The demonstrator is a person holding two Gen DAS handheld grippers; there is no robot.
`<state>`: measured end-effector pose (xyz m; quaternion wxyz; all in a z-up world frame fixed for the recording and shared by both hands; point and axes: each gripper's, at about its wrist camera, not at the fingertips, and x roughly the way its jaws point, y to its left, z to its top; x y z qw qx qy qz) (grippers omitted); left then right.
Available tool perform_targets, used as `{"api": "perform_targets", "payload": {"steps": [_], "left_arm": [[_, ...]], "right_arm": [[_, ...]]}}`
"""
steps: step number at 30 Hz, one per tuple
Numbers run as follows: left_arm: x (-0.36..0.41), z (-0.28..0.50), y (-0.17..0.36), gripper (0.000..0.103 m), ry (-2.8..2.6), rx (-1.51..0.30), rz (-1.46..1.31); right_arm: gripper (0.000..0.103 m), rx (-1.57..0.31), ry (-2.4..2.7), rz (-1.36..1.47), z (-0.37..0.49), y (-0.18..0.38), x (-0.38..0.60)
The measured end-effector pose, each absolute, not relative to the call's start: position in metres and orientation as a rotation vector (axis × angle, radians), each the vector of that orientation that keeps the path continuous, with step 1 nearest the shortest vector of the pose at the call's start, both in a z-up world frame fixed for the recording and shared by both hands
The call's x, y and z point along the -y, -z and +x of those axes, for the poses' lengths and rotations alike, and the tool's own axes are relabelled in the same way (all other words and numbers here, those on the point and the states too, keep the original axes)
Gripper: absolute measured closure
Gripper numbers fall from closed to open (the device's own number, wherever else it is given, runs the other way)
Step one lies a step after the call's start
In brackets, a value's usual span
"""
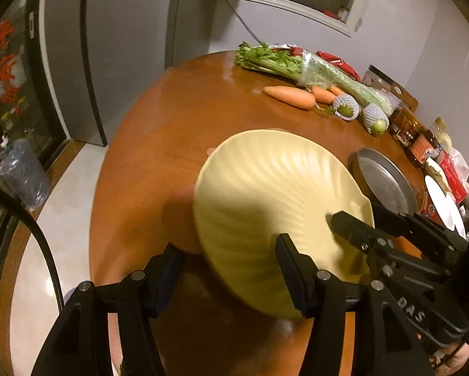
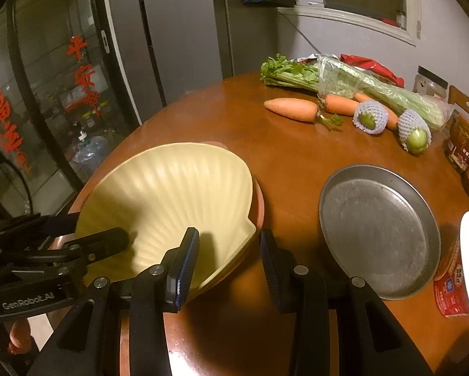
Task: Organize plates and bowls
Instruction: 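Lower the shell plate onto the pink plate with the left tool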
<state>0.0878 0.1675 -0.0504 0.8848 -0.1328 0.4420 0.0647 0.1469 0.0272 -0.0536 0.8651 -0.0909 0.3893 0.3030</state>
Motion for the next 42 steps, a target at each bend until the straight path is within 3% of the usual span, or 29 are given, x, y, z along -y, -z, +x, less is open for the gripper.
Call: {"api": "perform_targets", "payload": {"steps": [20, 34, 42], "left_arm": [[-0.171, 0.132, 0.053, 0.044, -0.082, -0.916, -0.252], [-0.171, 0.117, 0.006, 0.044, -0.124, -0.823, -0.202], [-0.135, 0.117, 0.003, 0.044, -0.044, -0.837, -0.168]], "right_arm": [[0.057, -0.819, -0.567, -0.140, 0.157, 0.047, -0.009], [0.057, -0.757, -0.520, -0.050, 0.146, 0.015, 0.025], [0.057, -0.805, -0.465, -0.129, 0.157, 0.030, 0.037]]}}
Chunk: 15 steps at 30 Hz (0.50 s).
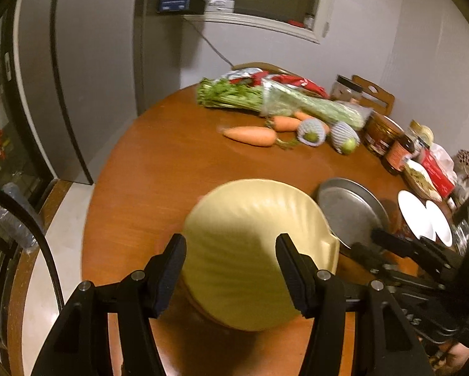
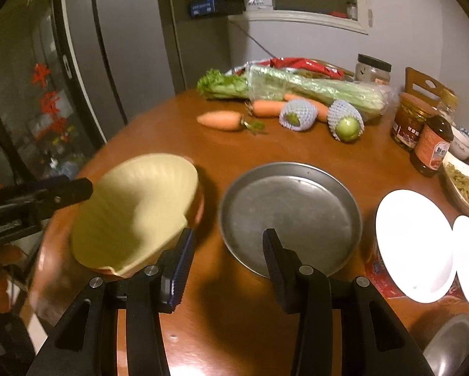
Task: Organize plates and bowls
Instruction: 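Lower the shell plate onto the pink plate with the left tool, then open the left tool and withdraw it from the stacked plates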
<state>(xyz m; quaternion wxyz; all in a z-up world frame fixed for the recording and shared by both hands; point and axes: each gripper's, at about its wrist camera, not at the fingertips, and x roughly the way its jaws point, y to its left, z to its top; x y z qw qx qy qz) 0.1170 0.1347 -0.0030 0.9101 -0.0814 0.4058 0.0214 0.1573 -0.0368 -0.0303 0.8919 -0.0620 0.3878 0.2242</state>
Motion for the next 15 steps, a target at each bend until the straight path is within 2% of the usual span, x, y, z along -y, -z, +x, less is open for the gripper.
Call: {"api": "perform_targets", "payload": {"steps": [5, 10, 15], "left_arm": [[-0.116, 0.115, 0.005, 0.044, -0.002, -0.851, -0.148], [-0.099, 0.107, 0.010, 0.044, 0.028, -0.869, -0.119], [-0.083, 0.097, 0.014, 0.044, 0.058, -0.880, -0.088]], "right_arm": [[0.057, -0.830, -0.464, -0.169, 0.167, 0.043, 0.030], [0.066, -0.856, -0.482, -0.209, 0.166, 0.053, 0.024], [0.067, -0.858, -0.514, -0.231, 0.153, 0.053, 0.025]]}}
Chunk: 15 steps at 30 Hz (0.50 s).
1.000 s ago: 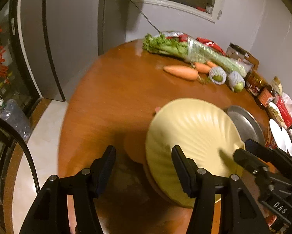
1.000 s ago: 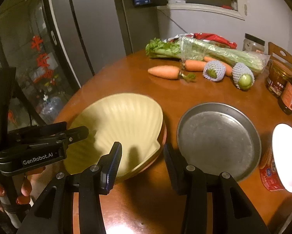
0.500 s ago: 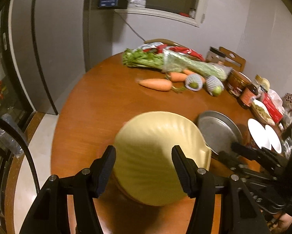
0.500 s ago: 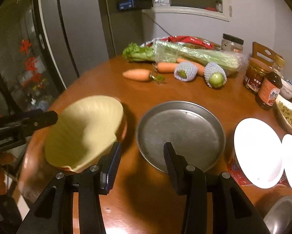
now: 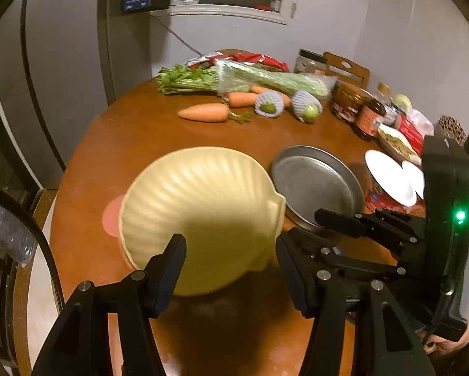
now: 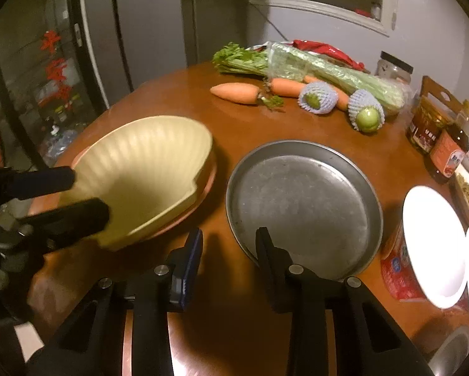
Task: Organize plates and bowls
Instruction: 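Open the left tool and withdraw it from the stacked plates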
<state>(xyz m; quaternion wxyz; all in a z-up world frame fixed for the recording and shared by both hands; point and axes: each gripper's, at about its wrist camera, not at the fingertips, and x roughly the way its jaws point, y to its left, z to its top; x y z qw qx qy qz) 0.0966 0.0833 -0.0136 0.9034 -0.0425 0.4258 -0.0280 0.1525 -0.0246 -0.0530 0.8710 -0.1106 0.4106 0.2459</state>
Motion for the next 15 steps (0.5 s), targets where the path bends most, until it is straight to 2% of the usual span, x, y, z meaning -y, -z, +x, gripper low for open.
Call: {"api": "perform_targets", "payload": {"steps": [15], "left_arm": [[-0.045, 0.069, 0.022, 0.044, 0.119, -0.898, -0.062]], "right_arm": [[0.067, -0.859, -0.612, -0.291, 0.059, 0.051, 0.043]]}}
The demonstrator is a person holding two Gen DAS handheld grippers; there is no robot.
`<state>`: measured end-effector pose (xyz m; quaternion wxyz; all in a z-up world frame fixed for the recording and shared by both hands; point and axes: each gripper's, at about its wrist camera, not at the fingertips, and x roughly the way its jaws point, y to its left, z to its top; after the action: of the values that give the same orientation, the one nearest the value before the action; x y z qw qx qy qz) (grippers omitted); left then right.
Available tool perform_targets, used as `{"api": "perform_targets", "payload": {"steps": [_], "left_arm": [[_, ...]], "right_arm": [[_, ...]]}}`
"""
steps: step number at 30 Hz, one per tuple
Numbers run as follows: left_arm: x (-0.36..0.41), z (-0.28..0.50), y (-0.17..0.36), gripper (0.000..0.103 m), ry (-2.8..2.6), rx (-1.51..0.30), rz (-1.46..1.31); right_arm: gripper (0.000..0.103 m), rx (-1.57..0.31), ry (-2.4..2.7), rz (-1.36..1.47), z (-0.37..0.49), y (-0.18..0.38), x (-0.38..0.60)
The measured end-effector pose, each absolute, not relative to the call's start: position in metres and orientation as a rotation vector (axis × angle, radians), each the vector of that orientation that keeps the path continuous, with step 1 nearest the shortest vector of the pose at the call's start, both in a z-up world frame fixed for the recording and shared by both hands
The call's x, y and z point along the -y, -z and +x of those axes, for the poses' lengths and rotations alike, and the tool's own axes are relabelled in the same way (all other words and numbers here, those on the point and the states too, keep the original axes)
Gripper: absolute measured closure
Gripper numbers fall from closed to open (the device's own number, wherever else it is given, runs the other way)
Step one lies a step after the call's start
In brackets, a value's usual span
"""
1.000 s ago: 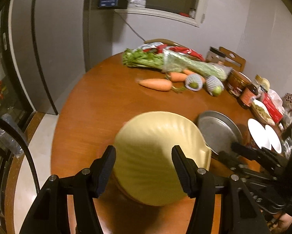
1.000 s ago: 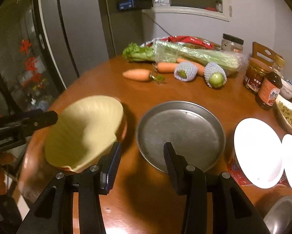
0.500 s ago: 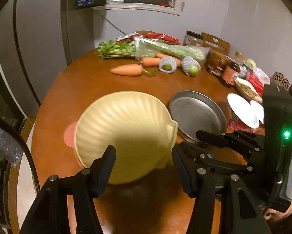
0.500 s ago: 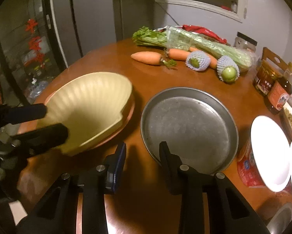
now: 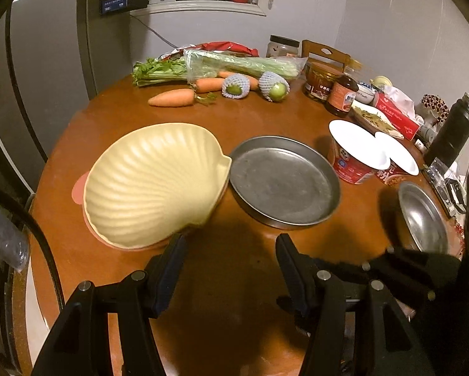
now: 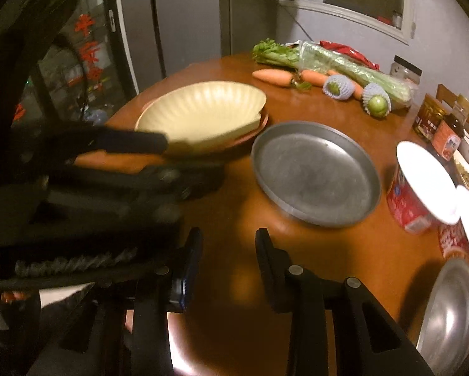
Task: Organize plates and bowls
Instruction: 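Open the left tool and withdraw it from the stacked plates, then move the left tool to the rim of the grey metal tray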
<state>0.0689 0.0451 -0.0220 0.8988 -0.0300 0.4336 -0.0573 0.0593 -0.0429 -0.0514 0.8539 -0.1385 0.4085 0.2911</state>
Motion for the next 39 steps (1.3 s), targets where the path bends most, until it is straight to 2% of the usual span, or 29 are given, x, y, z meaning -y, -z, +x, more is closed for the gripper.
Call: {"api": "perform_targets", "payload": {"steps": [7, 16, 25, 28, 33, 39], "left_arm": [[-0.043, 0.085, 0.029, 0.044, 0.099, -0.915, -0.121], [-0.025, 0.114, 0.041, 0.044, 0.085, -0.944, -0.133], [-0.019, 0.129, 0.054, 0.046, 0.058, -0.989, -0.129], [-0.018, 0.131, 0.057, 0.052, 0.078, -0.990, -0.130], [-0.014, 0.129, 0.057, 0.063, 0.109, -0.987, -0.111], [-0.015, 0.118, 0.056, 0.063, 0.114, -0.986, -0.092]], "right_arm": [[0.067, -0.831, -0.481, -0.216, 0.053, 0.044, 0.080], [0.065, -0.870, -0.265, 0.032, 0.112, 0.047, 0.134], [0.065, -0.905, -0.261, -0.006, 0.151, 0.052, 0.116], [0.072, -0.944, -0.270, -0.044, 0.162, 0.059, 0.111], [0.075, -0.935, -0.287, -0.121, 0.159, 0.063, 0.103], [0.075, -0.932, -0.294, -0.141, 0.149, 0.061, 0.100]]}}
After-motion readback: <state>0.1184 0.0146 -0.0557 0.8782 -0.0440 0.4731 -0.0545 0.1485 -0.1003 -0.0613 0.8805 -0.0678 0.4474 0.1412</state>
